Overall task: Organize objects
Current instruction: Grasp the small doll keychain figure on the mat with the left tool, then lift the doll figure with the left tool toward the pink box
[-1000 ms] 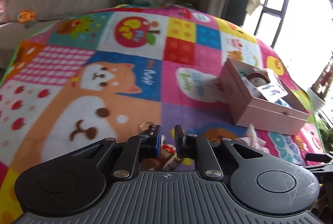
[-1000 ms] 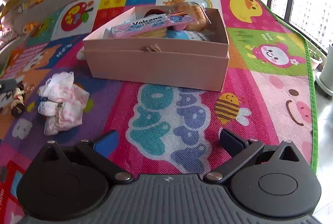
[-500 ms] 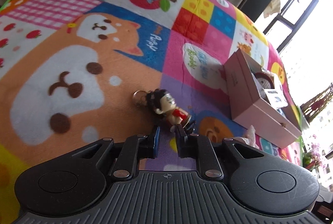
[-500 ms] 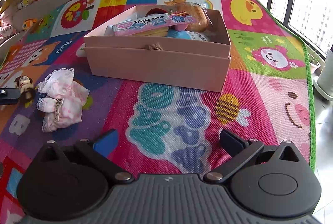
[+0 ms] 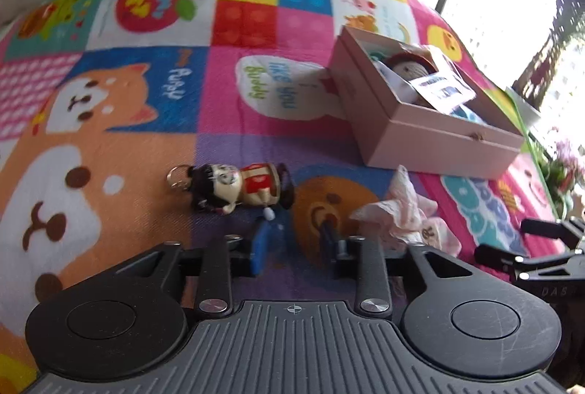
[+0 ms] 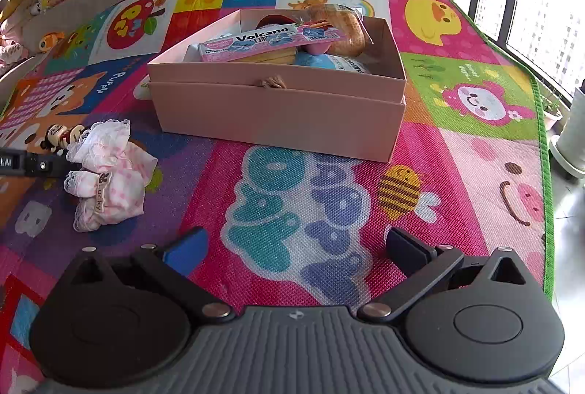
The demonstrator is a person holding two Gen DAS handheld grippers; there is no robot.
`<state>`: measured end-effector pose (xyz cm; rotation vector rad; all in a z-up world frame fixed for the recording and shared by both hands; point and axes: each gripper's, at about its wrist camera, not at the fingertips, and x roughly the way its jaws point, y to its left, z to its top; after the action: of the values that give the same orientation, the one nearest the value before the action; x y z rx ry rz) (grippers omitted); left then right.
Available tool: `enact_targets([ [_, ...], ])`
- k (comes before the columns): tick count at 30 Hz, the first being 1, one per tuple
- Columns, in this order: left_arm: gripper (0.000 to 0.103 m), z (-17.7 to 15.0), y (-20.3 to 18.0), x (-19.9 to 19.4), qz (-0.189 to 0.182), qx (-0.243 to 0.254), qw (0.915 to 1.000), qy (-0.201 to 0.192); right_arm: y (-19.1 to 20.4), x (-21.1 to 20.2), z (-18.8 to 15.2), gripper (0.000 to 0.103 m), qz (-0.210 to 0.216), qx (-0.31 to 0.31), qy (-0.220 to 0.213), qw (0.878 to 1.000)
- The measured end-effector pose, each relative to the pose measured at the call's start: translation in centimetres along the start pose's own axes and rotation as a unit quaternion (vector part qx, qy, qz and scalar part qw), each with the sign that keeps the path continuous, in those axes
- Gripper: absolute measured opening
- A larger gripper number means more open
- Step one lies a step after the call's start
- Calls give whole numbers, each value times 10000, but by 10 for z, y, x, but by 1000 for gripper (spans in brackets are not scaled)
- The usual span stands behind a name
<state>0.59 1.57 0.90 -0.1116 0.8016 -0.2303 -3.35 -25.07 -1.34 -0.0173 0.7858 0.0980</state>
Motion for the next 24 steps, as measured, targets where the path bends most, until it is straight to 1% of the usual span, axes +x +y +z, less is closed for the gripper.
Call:
enact_targets([
  [1, 52, 0, -2, 1, -32, -22, 10000, -13, 0, 0, 0, 103, 0, 0, 0, 10000],
  [3, 59, 1, -5, 3, -75, -59, 10000, -24, 1, 0, 0, 103, -4, -4, -1, 10000],
  [6, 60, 2, -5, 3, -97, -226, 9997, -5, 1, 0, 0, 103, -1, -3, -1, 10000],
  [7, 60, 3, -2, 2, -133, -421, 9990, -5, 1, 0, 0, 103, -1, -2, -1, 10000],
  [8, 60, 5, 4, 2, -204, -759, 9969, -14, 1, 0, 0, 103, -3, -4, -1, 10000],
  [9, 59, 7, 12, 2, -298, -1176, 9926, -26, 1, 0, 0, 103, -2, -4, -2, 10000],
  [11, 58, 11, 31, 0, -491, -2009, 9783, -89, 1, 0, 0, 103, 0, -2, -2, 10000],
  [12, 58, 14, 38, -1, -477, -2263, 9728, -147, 1, 0, 0, 103, -1, -3, -3, 10000],
  [13, 58, 18, 42, -1, -407, -2394, 9698, -209, 1, 0, 0, 103, -1, -2, -3, 10000],
  [15, 58, 27, 48, 2, -216, -2464, 9685, -283, 1, 0, -1, 103, -1, -2, -4, 10000],
  [17, 58, 35, 51, 11, -98, -2490, 9681, -252, 1, 0, -1, 103, -1, -2, -4, 10000],
  [19, 57, 41, 57, 23, -22, -2593, 9657, -155, 0, 0, -1, 103, -2, -3, -5, 10000],
  [20, 57, 45, 58, 26, 2, -2595, 9655, -234, 1, 0, -1, 103, -1, -4, -5, 10000],
  [24, 56, 61, 59, 39, 416, -2411, 9689, -374, 1, 0, -1, 103, 0, -5, -5, 10000],
])
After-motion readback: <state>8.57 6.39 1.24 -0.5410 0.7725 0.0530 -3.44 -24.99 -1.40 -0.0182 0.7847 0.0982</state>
